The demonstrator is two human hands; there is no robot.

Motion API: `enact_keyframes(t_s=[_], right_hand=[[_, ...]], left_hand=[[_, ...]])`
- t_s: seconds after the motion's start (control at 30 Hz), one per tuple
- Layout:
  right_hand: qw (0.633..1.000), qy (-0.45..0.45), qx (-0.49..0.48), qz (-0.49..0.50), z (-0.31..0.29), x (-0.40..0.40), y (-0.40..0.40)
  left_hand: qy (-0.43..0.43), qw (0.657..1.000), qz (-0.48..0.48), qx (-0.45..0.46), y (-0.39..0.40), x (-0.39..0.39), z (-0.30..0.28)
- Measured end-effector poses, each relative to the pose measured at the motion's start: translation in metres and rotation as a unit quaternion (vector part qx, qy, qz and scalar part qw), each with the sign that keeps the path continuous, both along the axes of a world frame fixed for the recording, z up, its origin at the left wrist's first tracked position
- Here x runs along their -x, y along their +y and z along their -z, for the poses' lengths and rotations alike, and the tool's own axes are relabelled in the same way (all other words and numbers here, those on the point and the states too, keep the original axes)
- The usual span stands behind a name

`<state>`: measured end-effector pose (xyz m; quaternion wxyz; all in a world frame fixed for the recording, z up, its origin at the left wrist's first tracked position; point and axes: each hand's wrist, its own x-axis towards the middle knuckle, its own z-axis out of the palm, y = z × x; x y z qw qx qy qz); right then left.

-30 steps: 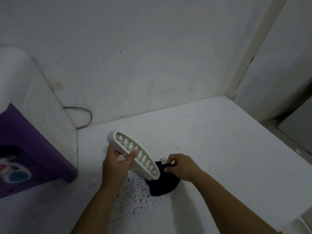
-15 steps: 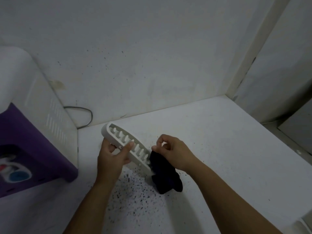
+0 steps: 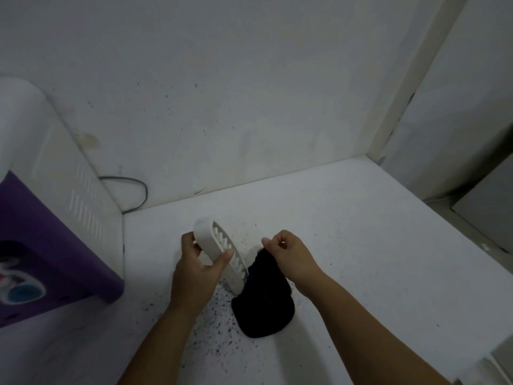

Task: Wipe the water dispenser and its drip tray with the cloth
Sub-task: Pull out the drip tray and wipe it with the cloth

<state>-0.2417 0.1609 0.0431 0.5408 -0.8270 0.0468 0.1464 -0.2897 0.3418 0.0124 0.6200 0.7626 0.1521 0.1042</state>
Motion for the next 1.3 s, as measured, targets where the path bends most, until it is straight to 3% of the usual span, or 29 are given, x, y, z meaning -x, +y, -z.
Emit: enact_keyframes(t_s=[0.13,0.23,0.37,0.53,0.67,0.73,0.83,1.0,1.2,1.3], right_hand=[[0.993,0.027,-0.117,-0.005,-0.007,0.005,0.006],[0.969,0.064,-0.234,-0.05,-0.018,0.007,0.012],[0.989,-0.023,-0.127,-0.067,-0.017,0.015,0.027],[0.982,-0.182,-0.038,-0.046,-0.018,0.021,0.04],[0.959,-0.274,-0.04,-0.055,-0.017,0.025,0.054],[0.961,-0.267,-0.023,-0.062,-0.01,0.023,0.054],[0.975,-0.215,-0.026,-0.051,-0.002,0.02,0.047],[0.957,-0.272,-0.053,-0.083,-0.01,0.025,0.062],[0.983,-0.177,-0.044,-0.018,-0.004,0.022,0.06],[0.974,-0.208,-0.079,-0.051,-0.019,0.022,0.072]], left_hand=[[-0.003,0.999,0.035,-0.006,0.01,-0.001,-0.005],[0.016,0.996,0.071,0.044,0.015,-0.002,-0.011],[0.034,0.995,0.048,0.083,0.012,-0.002,-0.022],[-0.001,1.0,0.03,0.007,0.008,-0.004,-0.035],[-0.039,0.998,0.023,-0.042,0.006,-0.005,-0.039],[-0.041,0.998,0.007,-0.049,0.008,-0.008,-0.041],[0.006,1.0,0.011,0.017,0.012,-0.016,-0.045],[0.029,0.996,-0.067,0.048,0.005,-0.021,-0.039],[0.011,0.996,-0.073,0.056,0.009,-0.019,-0.036],[-0.019,0.998,-0.059,0.03,0.01,-0.015,-0.036]])
